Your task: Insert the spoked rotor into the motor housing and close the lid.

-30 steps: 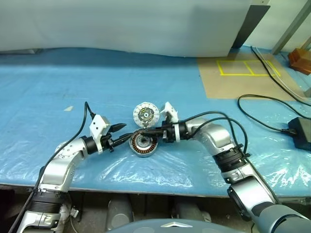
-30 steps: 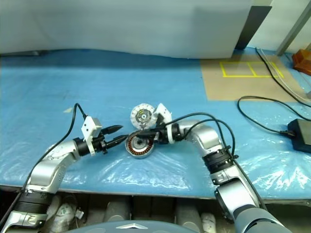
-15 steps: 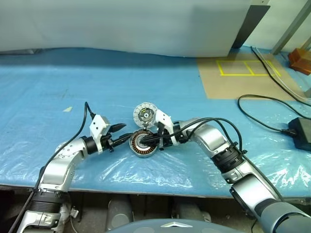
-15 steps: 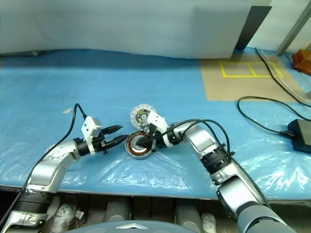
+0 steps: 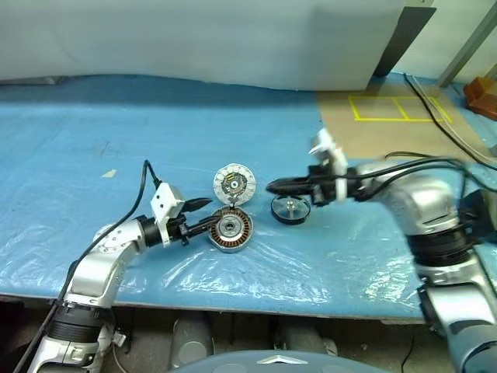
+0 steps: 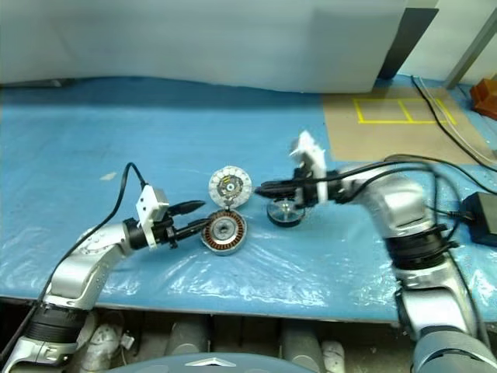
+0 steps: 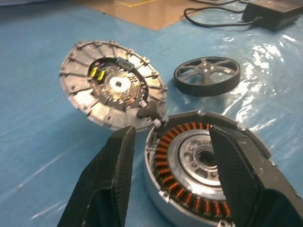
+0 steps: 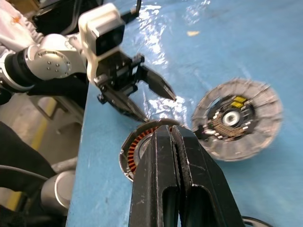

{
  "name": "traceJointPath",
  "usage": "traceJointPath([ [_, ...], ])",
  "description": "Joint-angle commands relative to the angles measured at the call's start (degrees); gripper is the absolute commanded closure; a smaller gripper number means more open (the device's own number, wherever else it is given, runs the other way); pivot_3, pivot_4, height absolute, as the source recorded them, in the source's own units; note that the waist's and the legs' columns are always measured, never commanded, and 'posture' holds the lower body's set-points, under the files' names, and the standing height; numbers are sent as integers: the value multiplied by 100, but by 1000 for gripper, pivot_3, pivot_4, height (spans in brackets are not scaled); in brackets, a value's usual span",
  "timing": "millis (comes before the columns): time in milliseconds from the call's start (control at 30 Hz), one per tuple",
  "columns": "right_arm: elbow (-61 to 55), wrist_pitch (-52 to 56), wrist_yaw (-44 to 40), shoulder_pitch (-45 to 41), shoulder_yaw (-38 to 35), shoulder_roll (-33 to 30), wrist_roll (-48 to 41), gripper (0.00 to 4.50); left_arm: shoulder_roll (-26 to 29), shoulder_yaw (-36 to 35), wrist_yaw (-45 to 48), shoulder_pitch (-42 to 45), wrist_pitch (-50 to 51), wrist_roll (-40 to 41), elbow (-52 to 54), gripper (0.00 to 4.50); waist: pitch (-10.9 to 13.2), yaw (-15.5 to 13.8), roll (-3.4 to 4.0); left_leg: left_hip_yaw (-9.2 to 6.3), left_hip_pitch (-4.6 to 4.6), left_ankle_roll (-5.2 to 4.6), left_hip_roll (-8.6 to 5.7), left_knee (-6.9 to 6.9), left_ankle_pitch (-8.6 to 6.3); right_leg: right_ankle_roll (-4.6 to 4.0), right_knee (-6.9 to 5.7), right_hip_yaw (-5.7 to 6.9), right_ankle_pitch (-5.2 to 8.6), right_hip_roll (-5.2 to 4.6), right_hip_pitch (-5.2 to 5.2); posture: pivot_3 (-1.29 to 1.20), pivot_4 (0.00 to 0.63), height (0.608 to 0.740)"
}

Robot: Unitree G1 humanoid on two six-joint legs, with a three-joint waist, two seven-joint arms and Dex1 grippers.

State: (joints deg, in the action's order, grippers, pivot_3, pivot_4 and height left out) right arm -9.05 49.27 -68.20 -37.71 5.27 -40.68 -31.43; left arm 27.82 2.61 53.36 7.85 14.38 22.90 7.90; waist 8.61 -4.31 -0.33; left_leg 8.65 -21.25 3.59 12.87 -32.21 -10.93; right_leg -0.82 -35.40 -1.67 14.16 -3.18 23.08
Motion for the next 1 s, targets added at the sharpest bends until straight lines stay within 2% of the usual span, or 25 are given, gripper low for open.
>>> traceJointPath([
  [33, -93, -542, -381, -9, 302, -514, 428, 4461, -78, 144, 101, 181, -34, 66, 189, 1880, 0, 0, -1, 0, 3, 0, 1, 0, 0, 0, -1, 0, 0, 0, -3, 0, 150, 740],
  [100, 92, -1290, -482, 107, 661, -763, 1008, 4461, -142, 255, 133, 255, -82, 3, 85, 1880, 0, 0, -1, 1, 3, 0, 0, -2, 0, -1, -2, -1, 0, -2, -4, 0, 150, 740],
  [200, 479, -2073, -523, 46, 982, -714, 1518, 3882, -218, 385, 189, 369, -142, -78, -88, 1880, 1, 37, -2, 3, 1, -1, -2, -7, 0, -1, -3, -2, 0, -6, -3, 0, 150, 740],
  [533, 2008, -3357, -1089, -683, 1648, -415, 2545, 531, -312, 461, 315, 549, -277, -182, -411, 1880, 1, 33, -2, 3, -13, -6, -3, -28, 2, -3, -25, 0, 1, -9, 7, 0, 150, 740],
  [733, 2889, -4054, -1501, -1069, 1770, -265, 2892, 531, -375, 505, 229, 388, -300, -226, -282, 1880, 1, 39, -2, 2, -18, -26, -1, -37, 13, -5, -29, 2, 1, -10, 8, 0, 150, 740],
  [1000, 3888, -4988, -1639, -1486, 1935, 293, 3401, 531, -389, 452, 132, 264, -264, -199, -112, 1880, 1, 48, -3, 2, -29, -32, 4, -56, 14, -28, -44, 4, 12, -10, 16, 0, 150, 740],
])
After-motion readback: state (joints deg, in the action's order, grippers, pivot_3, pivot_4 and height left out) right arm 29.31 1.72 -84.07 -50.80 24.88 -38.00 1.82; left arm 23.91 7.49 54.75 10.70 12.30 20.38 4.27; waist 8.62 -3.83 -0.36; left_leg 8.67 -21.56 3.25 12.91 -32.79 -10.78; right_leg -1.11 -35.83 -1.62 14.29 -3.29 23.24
